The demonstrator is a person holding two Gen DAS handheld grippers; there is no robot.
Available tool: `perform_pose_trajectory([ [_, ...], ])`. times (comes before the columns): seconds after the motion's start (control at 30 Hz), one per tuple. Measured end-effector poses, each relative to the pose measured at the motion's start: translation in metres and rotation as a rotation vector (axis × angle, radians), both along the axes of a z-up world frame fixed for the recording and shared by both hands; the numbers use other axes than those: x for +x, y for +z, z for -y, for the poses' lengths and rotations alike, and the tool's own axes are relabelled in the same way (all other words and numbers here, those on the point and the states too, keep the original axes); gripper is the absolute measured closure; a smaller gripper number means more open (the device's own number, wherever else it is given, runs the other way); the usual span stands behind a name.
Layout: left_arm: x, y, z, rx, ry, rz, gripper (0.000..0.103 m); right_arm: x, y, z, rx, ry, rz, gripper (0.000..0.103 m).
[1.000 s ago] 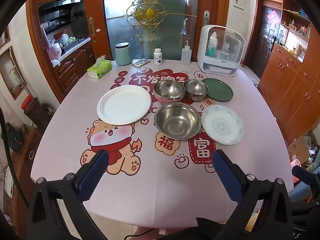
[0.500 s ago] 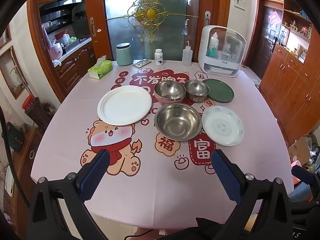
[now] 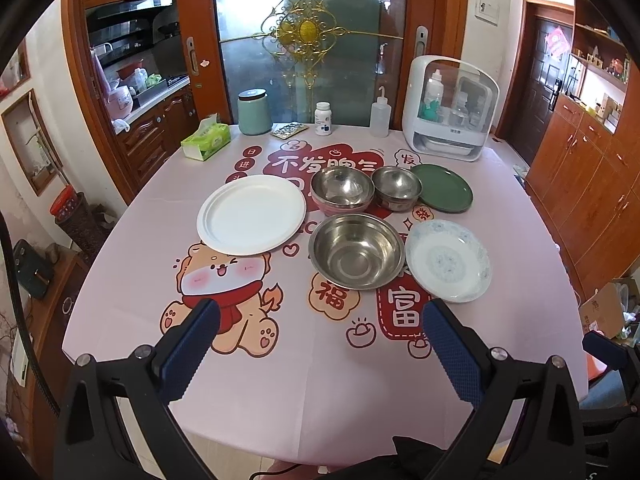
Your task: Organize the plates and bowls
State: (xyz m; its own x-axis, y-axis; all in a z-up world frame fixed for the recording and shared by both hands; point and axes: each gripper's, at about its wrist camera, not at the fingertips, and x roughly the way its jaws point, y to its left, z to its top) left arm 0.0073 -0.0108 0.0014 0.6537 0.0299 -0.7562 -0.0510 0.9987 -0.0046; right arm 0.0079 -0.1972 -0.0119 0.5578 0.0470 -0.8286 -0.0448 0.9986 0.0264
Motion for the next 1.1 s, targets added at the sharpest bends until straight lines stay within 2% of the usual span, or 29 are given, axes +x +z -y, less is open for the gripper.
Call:
perform_pose_trajectory([
  [0.47,0.010,0.001,0.031,0.009,-0.003,0.005,0.002,0.016,-0.005,0.018,-0.023,0.046,-0.011,0.003],
  [1.1,0.022,-0.006,0.033,0.056,0.087,-0.021,0.002,0.046,-0.015,0.029,0.055,0.131,-0.024,0.004],
])
